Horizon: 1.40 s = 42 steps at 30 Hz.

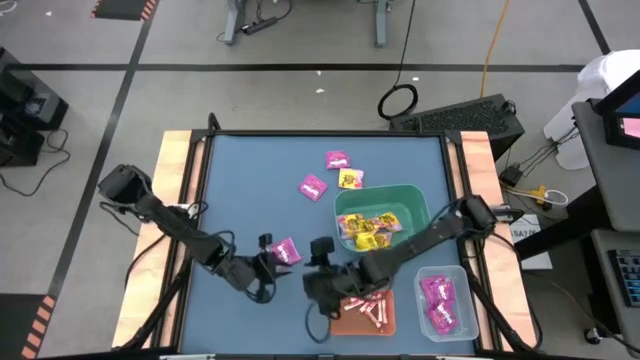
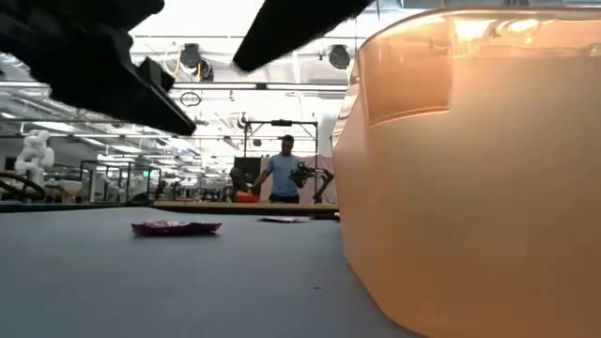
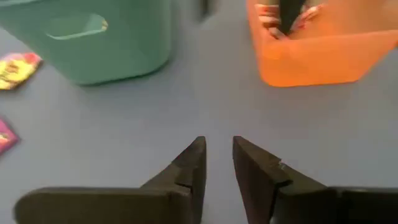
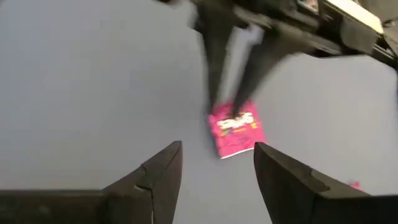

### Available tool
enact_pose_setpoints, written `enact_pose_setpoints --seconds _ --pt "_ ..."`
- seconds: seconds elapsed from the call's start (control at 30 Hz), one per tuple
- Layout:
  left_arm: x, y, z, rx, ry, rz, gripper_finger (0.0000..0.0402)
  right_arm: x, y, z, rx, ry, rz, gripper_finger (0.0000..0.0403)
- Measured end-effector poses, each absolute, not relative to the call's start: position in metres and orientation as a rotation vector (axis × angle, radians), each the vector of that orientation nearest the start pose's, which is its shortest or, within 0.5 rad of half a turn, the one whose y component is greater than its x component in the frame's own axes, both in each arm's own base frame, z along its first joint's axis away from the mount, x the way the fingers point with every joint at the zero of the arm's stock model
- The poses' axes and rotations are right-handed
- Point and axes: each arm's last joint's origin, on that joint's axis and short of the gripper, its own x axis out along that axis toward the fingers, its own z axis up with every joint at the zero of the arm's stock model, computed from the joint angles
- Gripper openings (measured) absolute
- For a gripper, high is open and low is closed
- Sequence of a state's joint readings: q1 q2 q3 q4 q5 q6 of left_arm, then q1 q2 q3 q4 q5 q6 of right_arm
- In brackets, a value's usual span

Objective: Sort candy
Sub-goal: Put the purple candy pack into the transparent bin

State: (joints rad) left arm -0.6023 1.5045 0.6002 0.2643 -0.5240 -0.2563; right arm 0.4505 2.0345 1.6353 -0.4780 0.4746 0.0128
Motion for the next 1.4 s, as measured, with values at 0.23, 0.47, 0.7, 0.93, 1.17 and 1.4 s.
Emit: enact_pose_setpoints --seconds 0.23,0.47,0.7,0.93,1.17,1.4 --pt "0.25 -0.144 0.118 0.192 0.576 0.11 0.0182 0.38 0.22 0.226 -0.412 0.822 -0.029 0.019" --pt "0.259 -0.139 0.098 0.169 0.595 0.227 0.024 0.36 0.236 0.225 -0.523 0.818 -0.142 0.019" --pt "0.262 -0.127 0.089 0.028 0.679 0.254 0.0231 0.359 0.237 0.225 -0.528 0.807 -0.156 0.019" --pt "0.262 -0.123 0.087 0.002 0.728 0.236 0.0151 0.359 0.238 0.225 -0.517 0.8 -0.157 0.019" --pt "0.258 -0.12 0.083 0.05 0.779 0.251 0.0018 0.359 0.238 0.225 -0.515 0.801 -0.154 0.019" --pt "0.252 -0.121 0.1 0.074 0.772 0.202 0.0004 0.359 0.238 0.225 -0.513 0.802 -0.15 0.019"
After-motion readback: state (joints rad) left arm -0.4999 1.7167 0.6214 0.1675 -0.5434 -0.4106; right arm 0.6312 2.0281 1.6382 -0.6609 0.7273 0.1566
